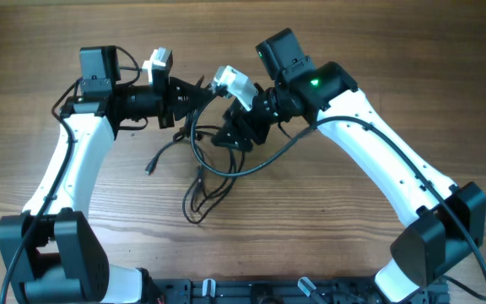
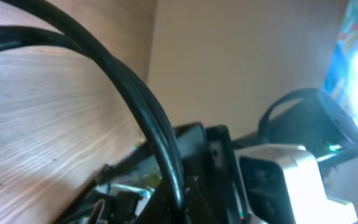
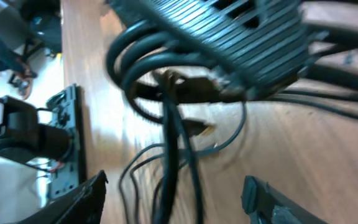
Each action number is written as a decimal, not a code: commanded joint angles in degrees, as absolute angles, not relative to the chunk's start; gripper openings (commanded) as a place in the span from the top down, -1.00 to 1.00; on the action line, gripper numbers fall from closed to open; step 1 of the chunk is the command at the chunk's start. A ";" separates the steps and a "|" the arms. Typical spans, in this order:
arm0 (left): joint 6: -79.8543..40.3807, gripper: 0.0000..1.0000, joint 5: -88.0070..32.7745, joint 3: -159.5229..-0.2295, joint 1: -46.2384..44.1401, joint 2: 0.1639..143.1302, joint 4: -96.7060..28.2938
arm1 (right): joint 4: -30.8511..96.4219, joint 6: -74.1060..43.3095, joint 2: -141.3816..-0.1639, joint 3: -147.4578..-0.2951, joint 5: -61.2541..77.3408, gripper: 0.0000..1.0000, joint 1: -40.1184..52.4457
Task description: Untangle cables
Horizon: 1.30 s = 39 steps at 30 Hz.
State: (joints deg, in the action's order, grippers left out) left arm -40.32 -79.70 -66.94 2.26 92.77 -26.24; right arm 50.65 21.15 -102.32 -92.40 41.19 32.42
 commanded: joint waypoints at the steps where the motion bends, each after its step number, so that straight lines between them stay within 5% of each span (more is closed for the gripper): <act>1: -45.71 0.92 -85.62 -66.83 2.42 92.29 -24.21 | 47.48 21.85 -103.90 -93.23 39.83 -0.50 32.32; 7: -47.90 0.92 -85.67 -66.83 2.44 92.29 -22.61 | 47.33 20.80 -106.72 -93.23 46.26 -0.48 32.86; 14: -62.08 0.92 -85.65 -66.83 3.46 92.29 -8.93 | 47.13 17.78 -108.86 -93.23 45.95 -0.03 33.54; 17: -69.14 0.92 -84.79 -66.83 4.71 92.29 -1.56 | 47.03 14.31 -109.19 -93.23 45.47 0.28 33.54; 18: -72.99 0.92 -84.12 -66.83 5.63 92.29 2.52 | 46.98 9.74 -109.21 -93.23 42.68 0.66 33.50; 20: -77.38 0.92 -82.76 -66.83 7.11 92.29 7.22 | 47.37 2.79 -109.14 -93.23 37.91 0.91 33.17; 30: -84.18 0.92 -69.91 -66.81 21.58 92.29 15.46 | 58.57 -9.63 -107.33 -93.30 25.85 0.91 22.41; 34: -71.11 0.92 -71.24 -66.76 25.69 92.29 12.88 | 58.89 -9.21 -105.97 -94.30 25.98 0.91 16.08; 39: -47.92 0.92 -69.23 -66.76 26.00 92.31 -4.71 | 59.66 -5.98 -102.54 -102.28 29.65 0.92 9.63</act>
State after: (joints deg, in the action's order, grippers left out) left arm -68.77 -73.54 -66.13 23.99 92.77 1.72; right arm 58.59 -6.44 -107.33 -96.07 30.94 14.87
